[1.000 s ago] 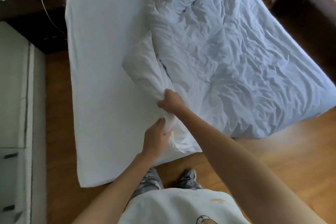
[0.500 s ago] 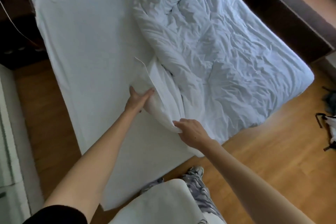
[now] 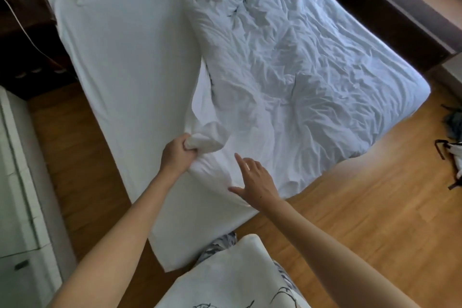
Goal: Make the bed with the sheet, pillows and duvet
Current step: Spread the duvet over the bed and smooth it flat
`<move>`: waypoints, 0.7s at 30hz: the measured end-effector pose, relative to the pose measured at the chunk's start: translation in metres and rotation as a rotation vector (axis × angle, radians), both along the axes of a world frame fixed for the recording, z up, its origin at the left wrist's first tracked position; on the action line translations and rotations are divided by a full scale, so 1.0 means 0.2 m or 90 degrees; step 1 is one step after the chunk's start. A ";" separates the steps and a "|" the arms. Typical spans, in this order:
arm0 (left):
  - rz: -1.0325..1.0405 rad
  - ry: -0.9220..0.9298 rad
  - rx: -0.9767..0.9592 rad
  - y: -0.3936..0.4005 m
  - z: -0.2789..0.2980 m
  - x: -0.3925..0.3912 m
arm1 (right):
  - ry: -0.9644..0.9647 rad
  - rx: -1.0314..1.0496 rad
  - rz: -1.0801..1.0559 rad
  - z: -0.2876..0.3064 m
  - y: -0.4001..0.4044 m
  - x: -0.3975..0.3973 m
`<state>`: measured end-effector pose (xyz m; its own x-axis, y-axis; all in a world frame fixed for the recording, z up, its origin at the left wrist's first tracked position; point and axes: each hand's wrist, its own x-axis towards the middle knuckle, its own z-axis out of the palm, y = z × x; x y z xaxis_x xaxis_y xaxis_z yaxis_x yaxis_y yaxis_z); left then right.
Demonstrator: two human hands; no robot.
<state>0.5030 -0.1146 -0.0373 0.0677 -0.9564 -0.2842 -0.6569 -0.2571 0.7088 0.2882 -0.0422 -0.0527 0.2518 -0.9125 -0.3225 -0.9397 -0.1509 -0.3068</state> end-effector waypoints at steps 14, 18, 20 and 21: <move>0.148 0.162 -0.042 1.40 -0.10 0.42 | -0.222 -0.027 0.125 -0.15 0.88 0.80; 0.055 0.132 -0.055 1.56 -0.08 0.53 | -0.315 0.029 0.096 -0.12 1.09 0.87; 0.037 0.122 -0.056 1.62 -0.05 0.63 | -0.353 0.033 0.105 -0.09 1.17 0.94; 0.052 0.118 -0.047 1.66 -0.05 0.69 | -0.369 0.031 0.116 -0.09 1.20 0.99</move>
<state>0.6405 0.2180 -0.0471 0.0992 -0.9685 -0.2282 -0.4930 -0.2470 0.8342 0.4863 0.1977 -0.0711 0.5495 -0.8258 -0.1267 -0.5776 -0.2659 -0.7718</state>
